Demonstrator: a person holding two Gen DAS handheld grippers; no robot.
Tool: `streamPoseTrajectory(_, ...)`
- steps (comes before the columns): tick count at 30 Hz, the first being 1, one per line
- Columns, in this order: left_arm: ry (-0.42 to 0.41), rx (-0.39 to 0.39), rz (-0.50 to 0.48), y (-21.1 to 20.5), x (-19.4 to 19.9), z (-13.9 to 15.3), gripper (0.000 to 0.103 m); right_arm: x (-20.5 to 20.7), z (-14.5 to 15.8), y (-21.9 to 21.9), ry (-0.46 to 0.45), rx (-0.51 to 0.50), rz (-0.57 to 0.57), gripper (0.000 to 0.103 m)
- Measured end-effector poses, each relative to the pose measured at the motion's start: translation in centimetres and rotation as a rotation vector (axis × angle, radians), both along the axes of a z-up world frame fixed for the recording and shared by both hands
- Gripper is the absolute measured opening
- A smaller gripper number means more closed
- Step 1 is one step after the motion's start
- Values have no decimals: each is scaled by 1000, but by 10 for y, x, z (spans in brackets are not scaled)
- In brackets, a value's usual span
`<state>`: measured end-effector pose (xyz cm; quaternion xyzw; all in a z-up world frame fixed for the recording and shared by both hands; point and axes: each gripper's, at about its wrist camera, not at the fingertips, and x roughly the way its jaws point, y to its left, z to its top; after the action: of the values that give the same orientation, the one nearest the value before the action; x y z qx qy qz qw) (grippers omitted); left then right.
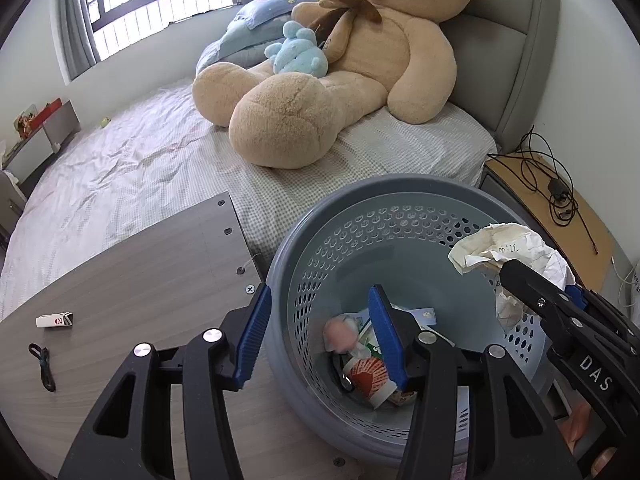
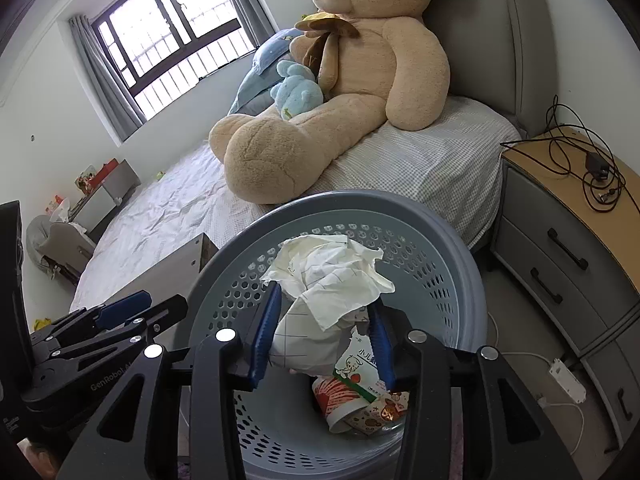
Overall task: Collect trash
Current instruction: 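Open both tools over the basket to drop the paper and pig toy, then withdraw both tools from the basket back over the table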
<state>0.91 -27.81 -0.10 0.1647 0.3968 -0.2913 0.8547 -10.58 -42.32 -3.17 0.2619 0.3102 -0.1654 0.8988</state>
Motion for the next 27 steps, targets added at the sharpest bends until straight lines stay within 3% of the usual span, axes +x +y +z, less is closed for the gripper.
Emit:
streamPoseTrajectory(2, -11, -5, 7, 2, 0, 2, 66, 0, 1, 0, 2, -5, -6, 50)
streamPoseTrajectory(3, -15, -9, 10, 3, 0, 4, 70, -1, 1, 0, 0, -8, -10, 58)
streamPoseTrajectory(4, -19, -13, 14, 5, 0, 5, 71, -2, 2, 0, -5, -9, -12, 66)
streamPoseTrajectory(5, -22, -14, 19, 6, 0, 6, 72, -3, 3, 0, -11, -12, -15, 68)
streamPoseTrajectory(19, -22, -26, 74, 26, 4, 9, 85, -1, 7, 11, -6, -23, 2, 68)
streamPoseTrajectory(22, -13, -34, 88, 32, 5, 9, 92, -2, 8, 12, -6, -25, 3, 68)
streamPoseTrajectory(27, -14, -39, 109, 42, 4, 11, 92, -4, 9, 16, -6, -25, 4, 68)
